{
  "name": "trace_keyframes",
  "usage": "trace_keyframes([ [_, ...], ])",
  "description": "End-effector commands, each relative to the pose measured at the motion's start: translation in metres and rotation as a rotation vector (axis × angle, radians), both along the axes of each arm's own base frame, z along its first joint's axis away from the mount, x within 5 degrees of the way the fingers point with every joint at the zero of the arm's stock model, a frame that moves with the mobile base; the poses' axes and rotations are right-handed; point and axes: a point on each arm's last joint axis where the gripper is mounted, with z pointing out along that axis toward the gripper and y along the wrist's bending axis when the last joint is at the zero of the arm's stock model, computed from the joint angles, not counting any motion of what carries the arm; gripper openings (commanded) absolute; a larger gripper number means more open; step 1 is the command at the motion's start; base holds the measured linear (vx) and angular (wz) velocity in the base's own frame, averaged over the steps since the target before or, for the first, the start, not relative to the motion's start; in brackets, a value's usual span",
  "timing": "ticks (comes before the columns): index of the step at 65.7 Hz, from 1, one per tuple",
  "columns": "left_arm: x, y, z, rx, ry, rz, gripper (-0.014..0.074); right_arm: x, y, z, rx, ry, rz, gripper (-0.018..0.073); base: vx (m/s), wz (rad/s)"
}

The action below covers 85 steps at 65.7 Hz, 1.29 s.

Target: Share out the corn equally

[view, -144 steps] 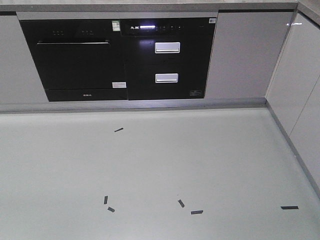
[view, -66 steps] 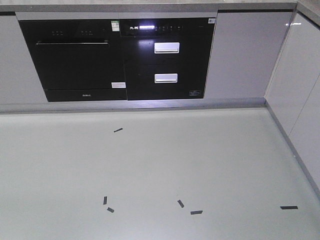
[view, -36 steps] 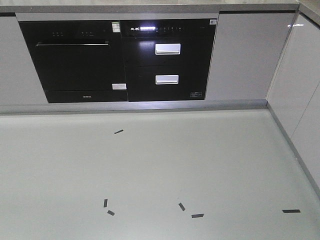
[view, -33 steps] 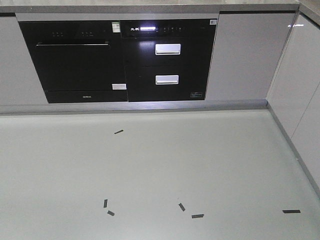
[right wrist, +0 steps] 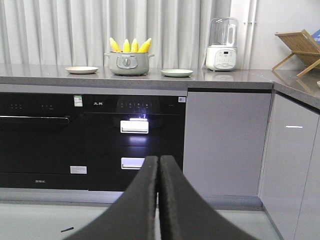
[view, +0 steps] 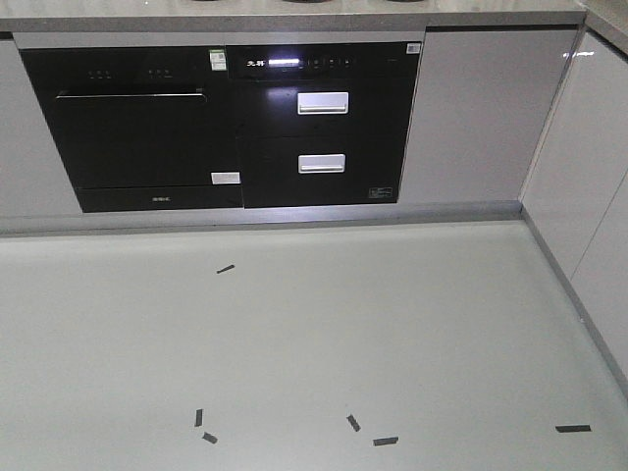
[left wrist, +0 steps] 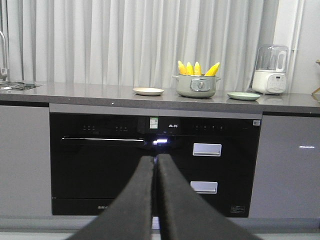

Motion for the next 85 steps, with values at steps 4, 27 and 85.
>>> trace_keyframes([
  [4, -0.0016, 0.0, 0.0021, -0.009, -0.07, -0.004, -0.0006, -0.0003, -0.0001, 0.0044, -0.012, -0.069, -0.002, -0.0006, 0.11, -0.06],
  [27, -0.0016, 0.0, 0.0021, -0.009, -0.07, -0.004, -0.0006, -0.0003, -0.0001, 0.0044, -0.012, -0.069, -0.002, -0.0006, 0.09, -0.01],
  [85, -0.0016, 0.0, 0.0021, -0.009, -0.07, -0.004, -0.0006, -0.0003, -0.0001, 0.0044, -0.012, -0.069, -0.002, -0.0006, 0.09, 0.04],
])
